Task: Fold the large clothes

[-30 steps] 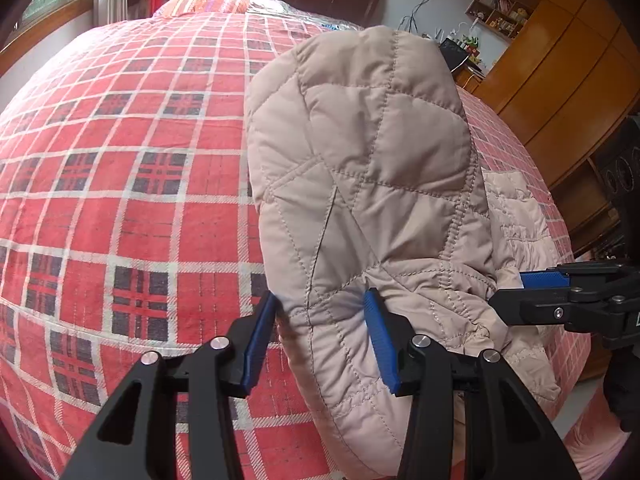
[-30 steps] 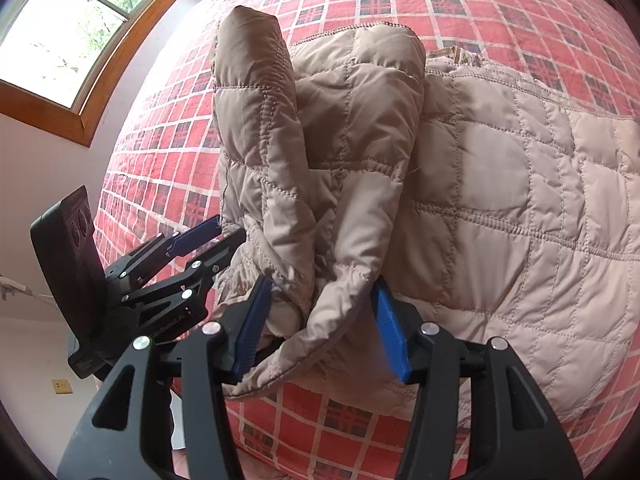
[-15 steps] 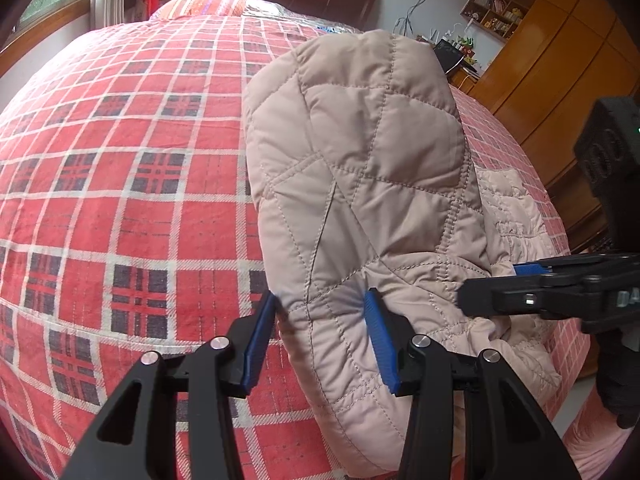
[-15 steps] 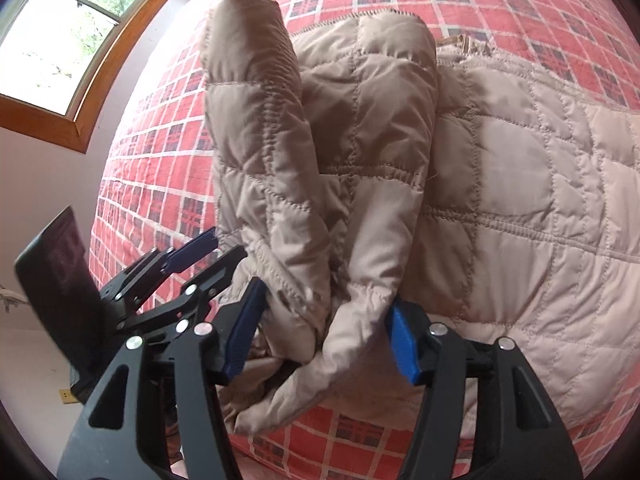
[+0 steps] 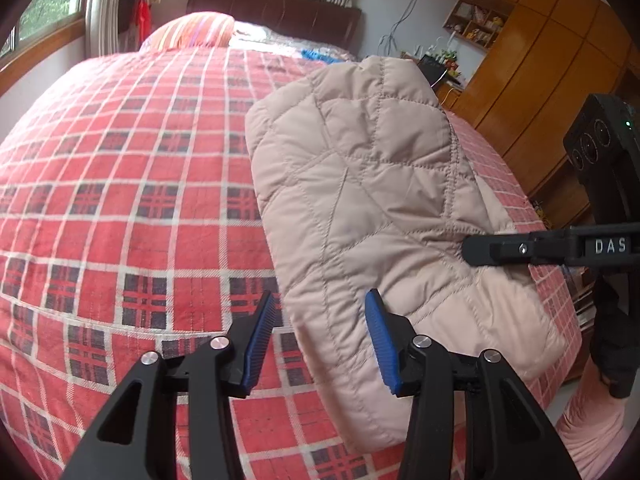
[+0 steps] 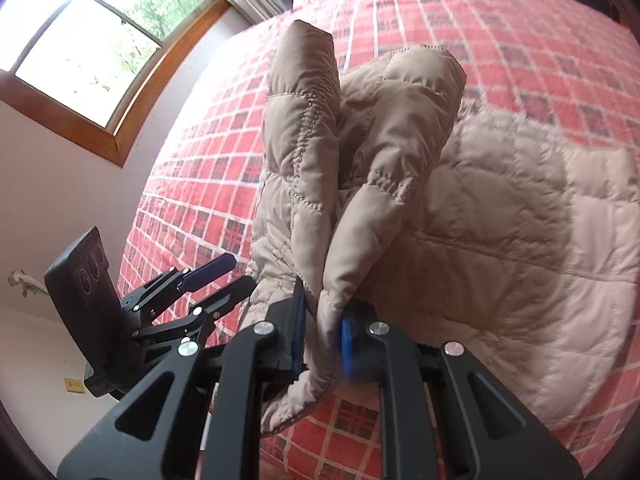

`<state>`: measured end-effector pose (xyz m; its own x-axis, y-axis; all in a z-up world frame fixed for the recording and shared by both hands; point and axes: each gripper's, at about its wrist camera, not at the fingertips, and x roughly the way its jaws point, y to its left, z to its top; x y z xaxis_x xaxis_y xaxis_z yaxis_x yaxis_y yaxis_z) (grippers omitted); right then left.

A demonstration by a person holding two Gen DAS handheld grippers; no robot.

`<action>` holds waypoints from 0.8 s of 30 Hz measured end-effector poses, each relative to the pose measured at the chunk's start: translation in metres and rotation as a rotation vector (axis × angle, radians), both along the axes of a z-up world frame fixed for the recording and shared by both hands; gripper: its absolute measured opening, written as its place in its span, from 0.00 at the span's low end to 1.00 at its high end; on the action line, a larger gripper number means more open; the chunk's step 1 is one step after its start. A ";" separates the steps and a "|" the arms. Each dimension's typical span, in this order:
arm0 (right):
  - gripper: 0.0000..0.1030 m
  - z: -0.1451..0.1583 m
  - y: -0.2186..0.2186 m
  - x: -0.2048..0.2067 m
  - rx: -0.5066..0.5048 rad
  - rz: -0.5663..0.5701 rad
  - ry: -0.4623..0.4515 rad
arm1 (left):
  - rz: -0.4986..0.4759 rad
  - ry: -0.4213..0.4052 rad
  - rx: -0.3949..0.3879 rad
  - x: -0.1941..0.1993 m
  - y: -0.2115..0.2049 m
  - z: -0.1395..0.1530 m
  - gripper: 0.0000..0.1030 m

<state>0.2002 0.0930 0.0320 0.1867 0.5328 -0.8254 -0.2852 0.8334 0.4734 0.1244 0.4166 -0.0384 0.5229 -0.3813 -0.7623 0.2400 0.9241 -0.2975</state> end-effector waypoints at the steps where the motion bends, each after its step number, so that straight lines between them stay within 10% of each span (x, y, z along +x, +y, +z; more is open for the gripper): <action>1: 0.13 0.008 -0.007 -0.003 0.005 -0.006 -0.021 | -0.005 -0.014 0.000 -0.003 -0.003 0.006 0.46; 10: 0.13 0.032 -0.085 -0.016 0.002 -0.140 -0.080 | -0.061 -0.059 0.018 -0.013 -0.035 0.022 0.46; 24: 0.13 -0.048 -0.196 -0.019 -0.001 -0.295 0.055 | -0.117 0.083 -0.015 0.004 -0.075 -0.025 0.53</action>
<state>0.1817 -0.1031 -0.0163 0.2886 0.4613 -0.8390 -0.0047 0.8769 0.4806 0.1287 0.3418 -0.0633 0.4099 -0.4475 -0.7948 0.3195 0.8866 -0.3344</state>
